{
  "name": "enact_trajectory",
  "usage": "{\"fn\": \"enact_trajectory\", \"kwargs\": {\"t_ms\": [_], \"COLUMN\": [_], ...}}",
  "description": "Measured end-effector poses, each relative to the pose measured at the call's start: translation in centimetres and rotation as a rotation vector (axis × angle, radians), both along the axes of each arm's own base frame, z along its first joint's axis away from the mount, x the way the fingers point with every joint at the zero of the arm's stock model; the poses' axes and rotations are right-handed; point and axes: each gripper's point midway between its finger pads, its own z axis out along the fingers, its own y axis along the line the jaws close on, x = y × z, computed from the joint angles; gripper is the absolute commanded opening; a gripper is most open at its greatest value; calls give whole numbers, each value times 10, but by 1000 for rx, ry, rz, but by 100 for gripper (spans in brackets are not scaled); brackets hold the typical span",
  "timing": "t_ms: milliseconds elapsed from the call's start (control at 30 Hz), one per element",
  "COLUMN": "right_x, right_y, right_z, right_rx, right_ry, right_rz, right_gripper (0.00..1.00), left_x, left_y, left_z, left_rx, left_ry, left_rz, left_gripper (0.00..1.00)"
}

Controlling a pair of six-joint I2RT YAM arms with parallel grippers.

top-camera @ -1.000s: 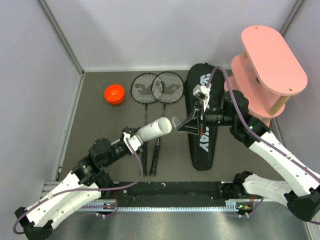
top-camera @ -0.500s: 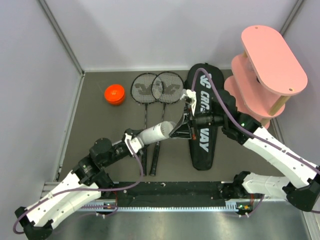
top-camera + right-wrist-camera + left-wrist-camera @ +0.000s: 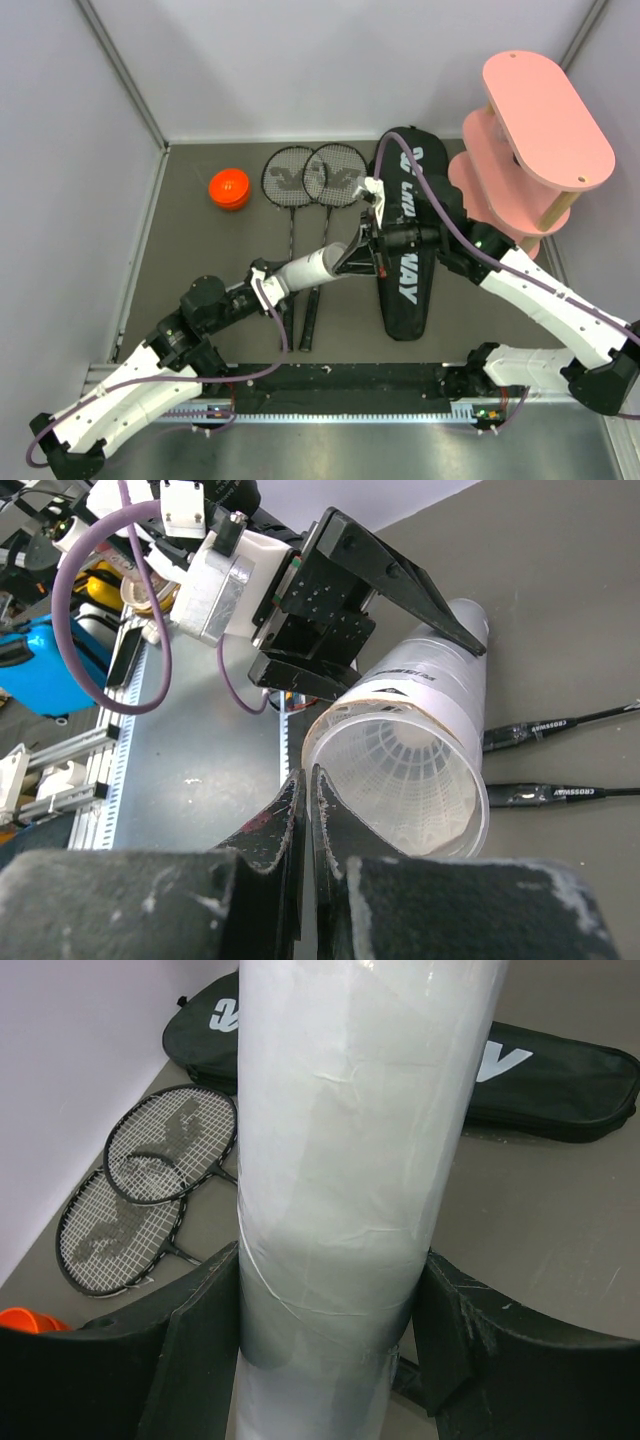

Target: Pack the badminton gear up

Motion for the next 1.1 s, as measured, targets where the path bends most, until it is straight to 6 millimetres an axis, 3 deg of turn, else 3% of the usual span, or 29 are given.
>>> {"fn": "enact_trajectory", "kwargs": {"t_ms": [600,1100], "right_x": [-9,-2], "right_y": [9,22], "right_z": [10,-1], "right_rx": [41,77], "right_ry": [61,73], "right_rz": [54,9], "right_gripper": [0,0], "left_x": [-1,0], "left_y": [0,7], "left_z": [2,-1], "left_rx": [-6,6], "left_ry": [-6,-4], "left_rz": [-4,25], "left_gripper": [0,0]}}
